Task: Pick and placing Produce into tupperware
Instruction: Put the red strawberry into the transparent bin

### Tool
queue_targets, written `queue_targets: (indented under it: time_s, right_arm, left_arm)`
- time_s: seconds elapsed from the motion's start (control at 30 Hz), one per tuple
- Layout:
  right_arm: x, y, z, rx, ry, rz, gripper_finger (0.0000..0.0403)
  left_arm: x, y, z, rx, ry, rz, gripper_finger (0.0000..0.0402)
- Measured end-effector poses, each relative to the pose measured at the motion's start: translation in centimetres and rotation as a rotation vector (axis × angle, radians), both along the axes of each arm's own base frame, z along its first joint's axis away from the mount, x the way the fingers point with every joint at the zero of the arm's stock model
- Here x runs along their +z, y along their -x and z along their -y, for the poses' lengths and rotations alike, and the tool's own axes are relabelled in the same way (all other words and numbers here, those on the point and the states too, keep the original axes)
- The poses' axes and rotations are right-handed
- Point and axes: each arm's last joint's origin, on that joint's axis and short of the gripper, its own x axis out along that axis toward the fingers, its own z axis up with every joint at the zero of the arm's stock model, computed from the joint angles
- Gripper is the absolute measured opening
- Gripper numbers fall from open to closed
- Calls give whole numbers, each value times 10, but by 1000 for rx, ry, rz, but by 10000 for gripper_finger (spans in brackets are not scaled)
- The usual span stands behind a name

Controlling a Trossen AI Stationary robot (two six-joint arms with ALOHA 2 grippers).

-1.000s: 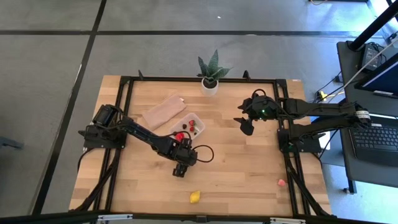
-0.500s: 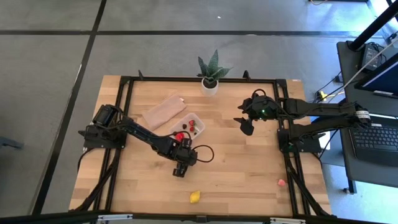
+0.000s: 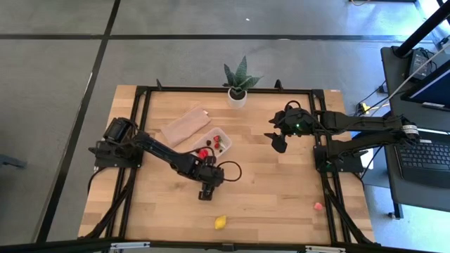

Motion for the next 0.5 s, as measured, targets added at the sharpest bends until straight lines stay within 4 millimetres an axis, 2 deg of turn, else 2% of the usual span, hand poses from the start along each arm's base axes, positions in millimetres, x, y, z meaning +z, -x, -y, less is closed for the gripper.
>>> queue_targets:
  time_s: [0.2, 0.4, 0.5]
  right_arm:
    - [0, 0, 0, 0, 0, 0, 293]
    - [0, 0, 0, 0, 0, 0, 293]
    - [0, 0, 0, -2, -3, 1, 293]
  left_arm:
    - [43, 7, -5, 70, 13, 140, 129]
    - [97, 22, -30, 269, -108, 346, 141]
    - [114, 29, -45, 381, -134, 407, 148]
